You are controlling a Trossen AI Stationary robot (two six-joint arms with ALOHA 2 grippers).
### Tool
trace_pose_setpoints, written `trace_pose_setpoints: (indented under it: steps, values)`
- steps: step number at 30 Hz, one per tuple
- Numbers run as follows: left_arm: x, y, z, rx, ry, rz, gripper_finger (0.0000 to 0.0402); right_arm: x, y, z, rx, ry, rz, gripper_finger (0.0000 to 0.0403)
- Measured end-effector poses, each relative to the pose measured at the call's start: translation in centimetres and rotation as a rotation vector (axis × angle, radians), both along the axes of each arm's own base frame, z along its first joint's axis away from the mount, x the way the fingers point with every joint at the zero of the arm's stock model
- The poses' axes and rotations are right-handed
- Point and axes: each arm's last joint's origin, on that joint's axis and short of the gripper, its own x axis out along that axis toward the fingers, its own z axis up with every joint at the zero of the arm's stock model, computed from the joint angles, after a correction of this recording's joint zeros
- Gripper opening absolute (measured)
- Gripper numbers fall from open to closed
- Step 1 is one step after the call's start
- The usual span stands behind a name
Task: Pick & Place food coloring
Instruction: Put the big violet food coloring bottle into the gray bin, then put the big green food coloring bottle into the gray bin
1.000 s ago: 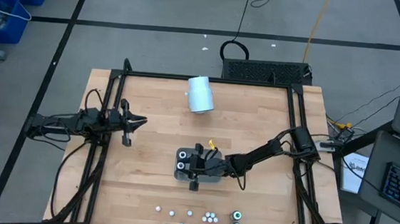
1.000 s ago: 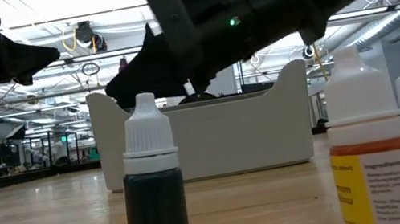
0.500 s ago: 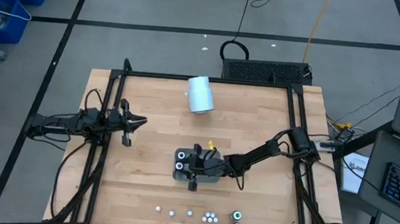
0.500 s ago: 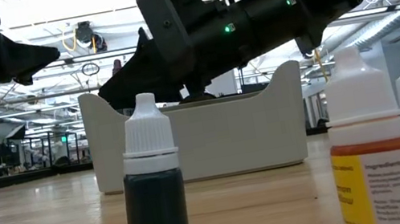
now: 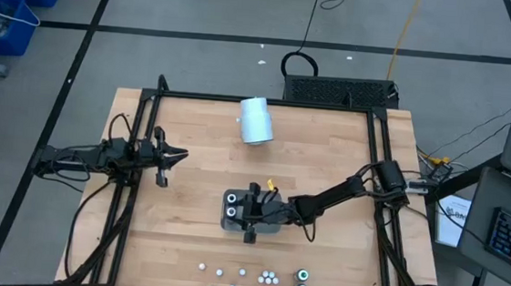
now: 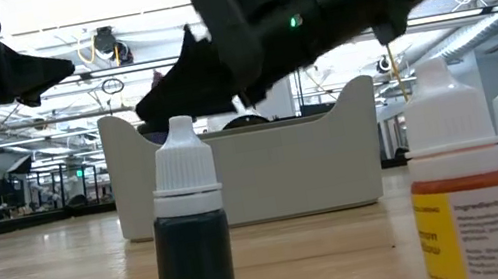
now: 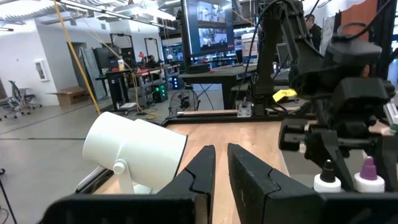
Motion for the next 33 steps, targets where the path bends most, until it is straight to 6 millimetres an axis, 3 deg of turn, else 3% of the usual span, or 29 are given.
trace_pose_setpoints:
  steps: [8,14,18,21,26,33]
  values:
    - [0.0,0.0,0.0,0.000,0.000,0.000,0.0051,-0.5,-0.2,3.0,-0.027,-0.041,0.011,0.0202]
    - [0.0,0.0,0.0,0.000,0.000,0.000,0.0051,-2.2,0.3,7.8,-0.024,-0.100,0.193,0.0194]
    - [0.0,0.0,0.0,0.000,0.004,-0.002,0.0051,-5.1,0.3,11.5,0.009,-0.218,0.314,0.0150]
    - [0.0,0.0,-0.1,0.000,0.008,-0.002,0.0051,-7.9,-0.4,12.9,-0.010,-0.256,0.304,0.0099]
    - [0.0,0.0,-0.1,0.000,0.008,-0.003,0.0051,-12.3,-2.4,13.6,0.023,-0.295,0.283,0.0012]
    - [0.0,0.0,-0.1,0.000,0.008,-0.003,0.0051,-18.4,-4.6,12.0,0.056,-0.354,0.266,0.0013]
